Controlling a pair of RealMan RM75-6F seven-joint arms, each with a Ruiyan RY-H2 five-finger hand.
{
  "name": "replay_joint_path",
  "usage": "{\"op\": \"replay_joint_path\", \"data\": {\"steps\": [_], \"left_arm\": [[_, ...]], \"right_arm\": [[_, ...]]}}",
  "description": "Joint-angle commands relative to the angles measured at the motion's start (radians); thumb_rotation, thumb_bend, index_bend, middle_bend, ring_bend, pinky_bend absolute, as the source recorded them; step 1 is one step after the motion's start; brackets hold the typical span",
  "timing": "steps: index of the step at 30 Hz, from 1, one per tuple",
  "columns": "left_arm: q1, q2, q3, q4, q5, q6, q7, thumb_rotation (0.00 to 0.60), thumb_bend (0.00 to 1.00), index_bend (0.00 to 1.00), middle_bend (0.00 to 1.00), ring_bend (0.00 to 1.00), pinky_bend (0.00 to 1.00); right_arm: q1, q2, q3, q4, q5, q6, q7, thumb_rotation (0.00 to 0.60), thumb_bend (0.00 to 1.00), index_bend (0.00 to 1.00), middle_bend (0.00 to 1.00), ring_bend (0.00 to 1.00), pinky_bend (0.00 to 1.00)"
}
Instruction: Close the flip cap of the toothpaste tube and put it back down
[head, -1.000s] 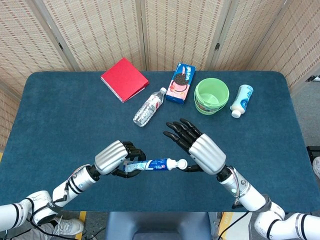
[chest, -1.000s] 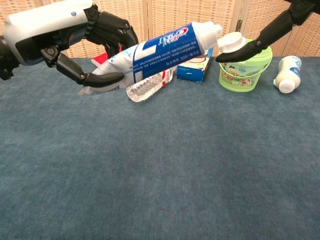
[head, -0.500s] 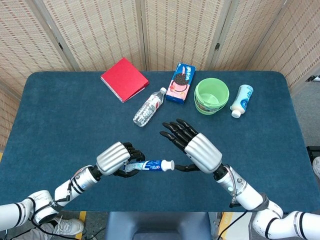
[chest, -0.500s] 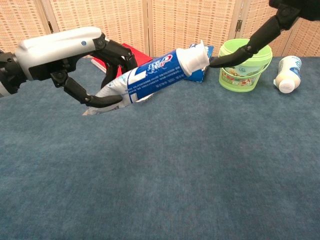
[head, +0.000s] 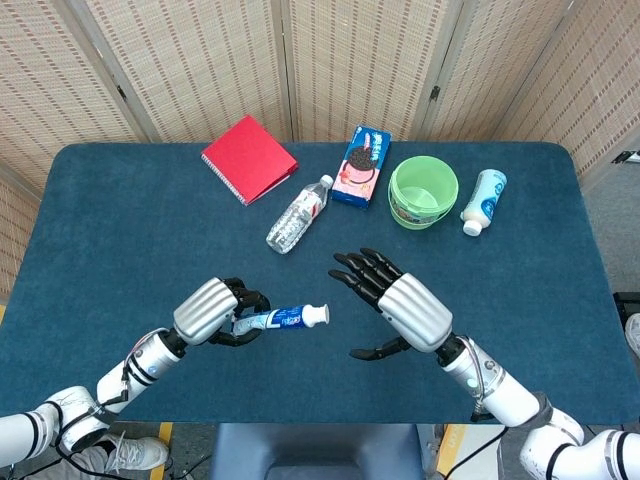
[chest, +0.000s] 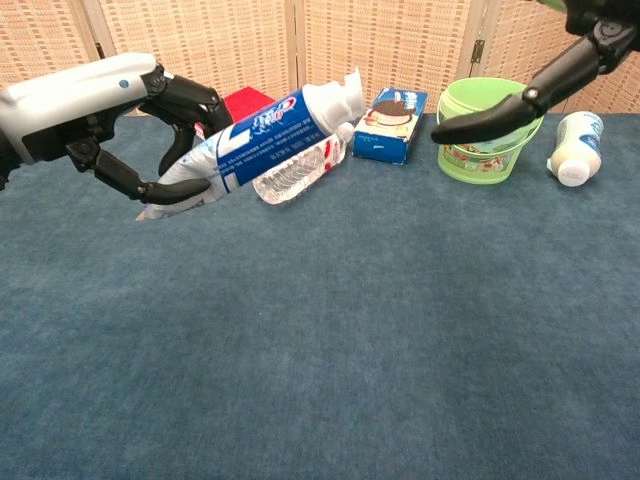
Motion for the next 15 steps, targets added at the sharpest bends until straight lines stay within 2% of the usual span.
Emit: {"op": "replay_joint_path", "data": {"steps": [1,7,15], "left_arm": [[0.0,-0.001,-0.001,-0.003,0.0,0.0,0.003,0.6,0.56,0.71,0.76,0.69,0.52],[0.004,-0.008,-0.009,-0.012,-0.014,-0.001,0.015,0.6,0.56,0.71,0.76,0.69,0.52],[0.002,-0.018,-0.016,-0.024,-0.02,-0.008,0.024,0.6,0.56,0.71,0.76,0.69,0.52]], "right_arm": [[0.008,-0.025,-0.001,0.008,0.004,0.004,0.038,0.257,0.0,0.0,0.0,0.0,0.0],[0.014,-0.063,0.002,0.012,0.026,0.009,0.074,0.14,0.0,0.0,0.0,0.0,0.0],[0.033,-0.119,0.011,0.046,0.057,-0.005,0.102,0.113,0.0,0.0,0.0,0.0,0.0]]}}
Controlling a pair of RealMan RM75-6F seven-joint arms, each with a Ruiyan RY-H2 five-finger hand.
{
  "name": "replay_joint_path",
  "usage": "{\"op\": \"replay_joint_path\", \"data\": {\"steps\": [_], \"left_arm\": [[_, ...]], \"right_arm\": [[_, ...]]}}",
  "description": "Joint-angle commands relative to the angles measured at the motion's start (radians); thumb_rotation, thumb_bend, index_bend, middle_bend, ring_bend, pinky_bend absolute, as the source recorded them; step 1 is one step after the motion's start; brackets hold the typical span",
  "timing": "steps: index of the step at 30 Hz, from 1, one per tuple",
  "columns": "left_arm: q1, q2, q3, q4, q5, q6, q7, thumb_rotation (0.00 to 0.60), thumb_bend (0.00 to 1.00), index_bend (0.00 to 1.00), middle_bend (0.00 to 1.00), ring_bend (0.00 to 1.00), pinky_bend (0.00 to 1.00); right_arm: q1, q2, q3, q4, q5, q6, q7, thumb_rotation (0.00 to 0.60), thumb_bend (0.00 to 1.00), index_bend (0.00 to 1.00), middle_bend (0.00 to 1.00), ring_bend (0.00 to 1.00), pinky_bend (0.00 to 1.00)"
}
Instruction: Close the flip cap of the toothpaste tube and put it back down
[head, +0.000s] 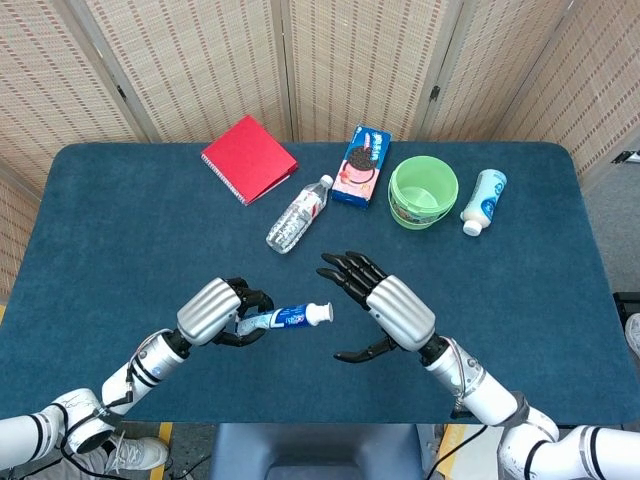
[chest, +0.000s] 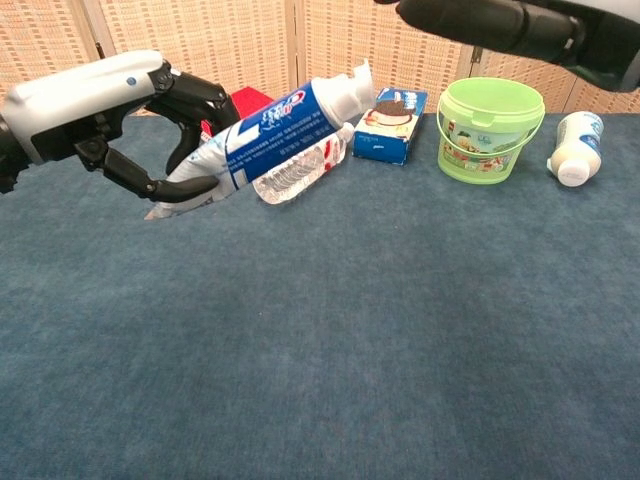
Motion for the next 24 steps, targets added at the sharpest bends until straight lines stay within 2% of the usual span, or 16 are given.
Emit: {"op": "replay_joint_path", "data": {"steps": [1,11,24], "left_arm": [[-0.001,-0.002,-0.003,-0.003,-0.003,-0.001,0.0,0.6,0.56,0.71,0.76,0.69,0.52],[-0.017,-0.007,-0.019,-0.035,-0.017,-0.032,0.021,0.6,0.56,0.7,0.76,0.69,0.51],[-0.031,-0.014,-0.042,-0.067,-0.043,-0.046,-0.024,0.6,0.56,0.71,0.77,0.69,0.51]], "right_arm": [[0.011,-0.019,0.005,0.017,0.01,-0.008,0.011,0.114,0.0,0.0,0.0,0.0,0.0],[0.054,-0.081,0.026,0.049,0.03,-0.038,-0.004,0.111,0.0,0.0,0.0,0.0,0.0],[0.086,-0.14,0.043,0.083,0.036,-0.036,-0.001,0.108,0.0,0.0,0.0,0.0,0.0]]}}
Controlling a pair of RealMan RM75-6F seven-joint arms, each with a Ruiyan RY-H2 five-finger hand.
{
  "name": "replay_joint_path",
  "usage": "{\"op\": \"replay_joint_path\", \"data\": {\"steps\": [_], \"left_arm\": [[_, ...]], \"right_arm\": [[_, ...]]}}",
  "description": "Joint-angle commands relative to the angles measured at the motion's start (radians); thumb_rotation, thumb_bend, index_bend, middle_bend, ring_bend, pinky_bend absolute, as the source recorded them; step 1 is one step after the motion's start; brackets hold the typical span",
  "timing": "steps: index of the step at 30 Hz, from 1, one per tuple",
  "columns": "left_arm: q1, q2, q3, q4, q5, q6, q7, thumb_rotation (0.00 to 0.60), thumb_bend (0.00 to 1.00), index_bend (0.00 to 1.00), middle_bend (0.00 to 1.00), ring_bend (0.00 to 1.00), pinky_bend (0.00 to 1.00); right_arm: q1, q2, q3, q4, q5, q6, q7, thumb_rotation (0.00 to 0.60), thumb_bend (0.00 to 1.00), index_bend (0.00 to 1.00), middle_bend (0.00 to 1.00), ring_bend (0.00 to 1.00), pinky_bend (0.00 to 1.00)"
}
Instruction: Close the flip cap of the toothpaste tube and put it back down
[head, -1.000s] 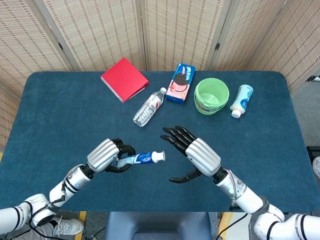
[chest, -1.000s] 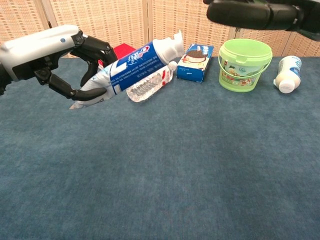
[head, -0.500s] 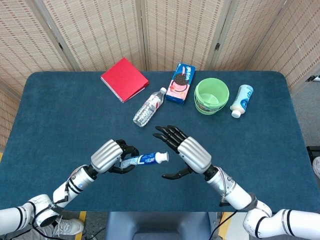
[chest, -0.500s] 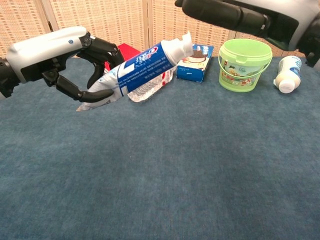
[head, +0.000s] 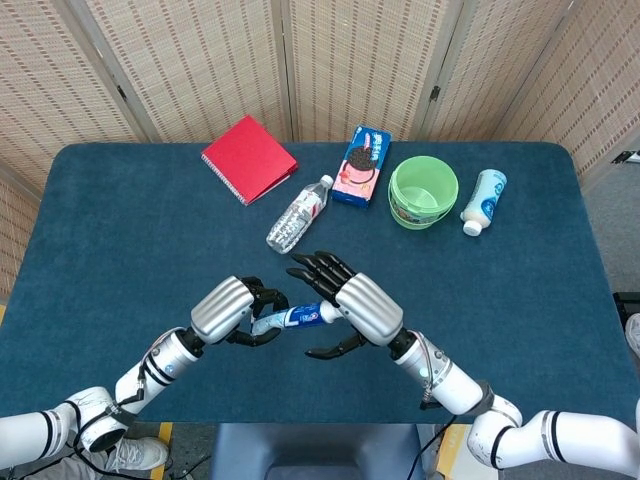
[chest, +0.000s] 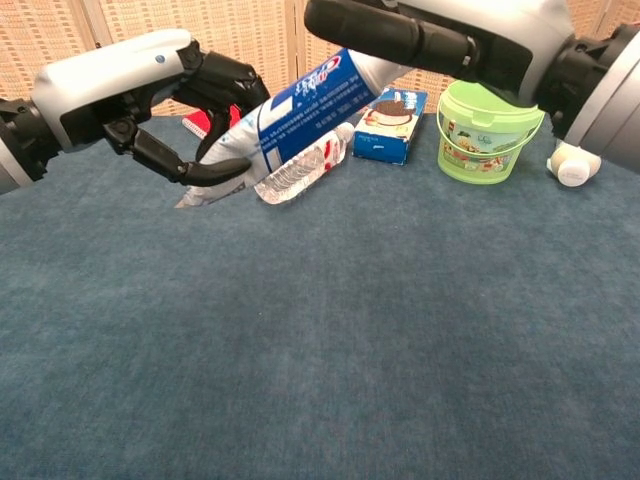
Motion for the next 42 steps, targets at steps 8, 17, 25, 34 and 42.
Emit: {"op": "replay_joint_path", "data": {"steps": [8,17,25,34,42], "left_arm": [[-0.009,0.002,-0.01,-0.008,-0.012,-0.017,0.012,0.6,0.56,0.71,0.77,0.69,0.51],[-0.008,0.009,-0.01,-0.008,-0.024,-0.027,0.011,0.6,0.56,0.7,0.76,0.69,0.52],[-0.01,0.01,-0.013,-0.013,-0.024,-0.029,0.005,0.6,0.56,0.7,0.76,0.69,0.52],[-0.008,0.012,-0.01,-0.015,-0.023,-0.027,0.001,0.6,0.56,0.7,0.76,0.69,0.52],[0.007,0.008,0.02,0.041,-0.012,-0.032,0.034,0.6,0.56,0.7,0.76,0.68,0.51]], "right_arm": [[0.021,-0.017,0.002,0.011,0.014,-0.017,-0.033,0.105,0.0,0.0,0.0,0.0,0.0],[0.027,-0.023,-0.004,0.026,0.017,-0.02,-0.055,0.106,0.0,0.0,0.0,0.0,0.0],[0.032,-0.044,-0.005,0.044,0.014,-0.009,-0.063,0.104,0.0,0.0,0.0,0.0,0.0],[0.035,-0.068,-0.011,0.063,0.002,0.008,-0.058,0.103,0.0,0.0,0.0,0.0,0.0],[0.0,-0.008,-0.032,0.03,-0.026,0.057,-0.052,0.102,0.0,0.0,0.0,0.0,0.0]]}}
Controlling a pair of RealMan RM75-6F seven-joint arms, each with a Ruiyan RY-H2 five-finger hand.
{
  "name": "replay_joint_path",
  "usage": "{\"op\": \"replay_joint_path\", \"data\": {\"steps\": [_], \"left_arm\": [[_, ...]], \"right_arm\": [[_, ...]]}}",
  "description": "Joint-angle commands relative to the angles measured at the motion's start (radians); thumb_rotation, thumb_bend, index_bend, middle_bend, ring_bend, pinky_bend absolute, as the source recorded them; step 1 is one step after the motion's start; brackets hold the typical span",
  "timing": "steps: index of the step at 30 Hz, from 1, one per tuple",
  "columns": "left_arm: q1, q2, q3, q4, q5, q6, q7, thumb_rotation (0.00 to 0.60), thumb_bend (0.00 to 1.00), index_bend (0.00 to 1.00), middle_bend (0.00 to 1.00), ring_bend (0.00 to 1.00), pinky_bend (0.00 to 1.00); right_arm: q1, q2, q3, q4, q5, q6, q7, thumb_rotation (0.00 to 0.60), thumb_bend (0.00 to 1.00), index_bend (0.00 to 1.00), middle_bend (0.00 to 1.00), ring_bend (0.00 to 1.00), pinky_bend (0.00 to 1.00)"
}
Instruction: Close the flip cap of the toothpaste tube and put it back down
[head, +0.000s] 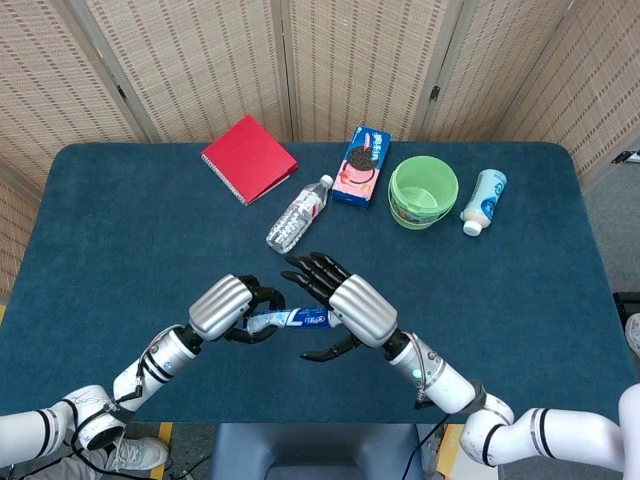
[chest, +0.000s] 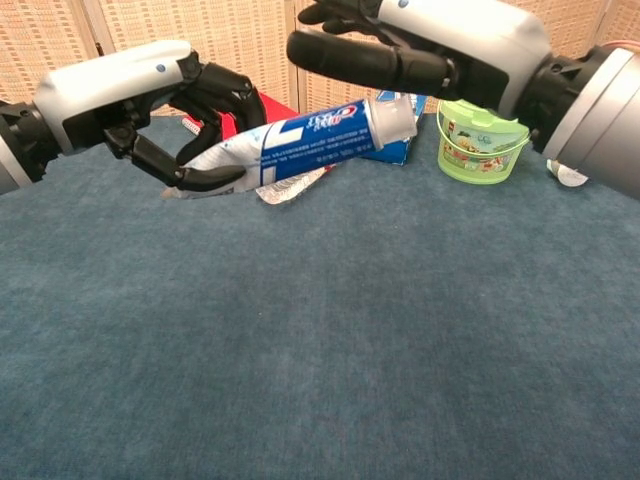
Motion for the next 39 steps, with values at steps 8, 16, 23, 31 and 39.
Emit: {"op": "replay_joint_path", "data": {"steps": [8,16,23,31,39], "left_arm": [[0.019,-0.028,0.05,0.121,-0.033,-0.079,0.138,0.6,0.56,0.69,0.77,0.68,0.5],[0.032,-0.041,0.029,0.105,-0.207,-0.205,0.272,0.6,0.56,0.68,0.76,0.66,0.51],[0.032,-0.06,0.014,0.103,-0.311,-0.271,0.375,0.6,0.56,0.64,0.73,0.62,0.5],[0.034,-0.051,0.004,0.082,-0.369,-0.314,0.386,0.6,0.45,0.29,0.4,0.34,0.37],[0.044,-0.007,-0.019,0.037,-0.39,-0.3,0.38,0.6,0.39,0.02,0.16,0.13,0.21]], "right_arm": [[-0.082,0.137,-0.031,-0.067,-0.041,0.097,-0.032,0.103,0.0,0.0,0.0,0.0,0.0],[-0.151,0.21,-0.064,-0.074,-0.048,0.151,-0.043,0.102,0.0,0.0,0.0,0.0,0.0],[-0.184,0.232,-0.075,-0.061,-0.042,0.169,-0.023,0.103,0.0,0.0,0.0,0.0,0.0],[-0.212,0.232,-0.079,-0.031,-0.033,0.184,0.024,0.103,0.0,0.0,0.0,0.0,0.0],[-0.23,0.262,-0.081,-0.014,-0.019,0.176,0.035,0.102,0.0,0.0,0.0,0.0,0.0]]}}
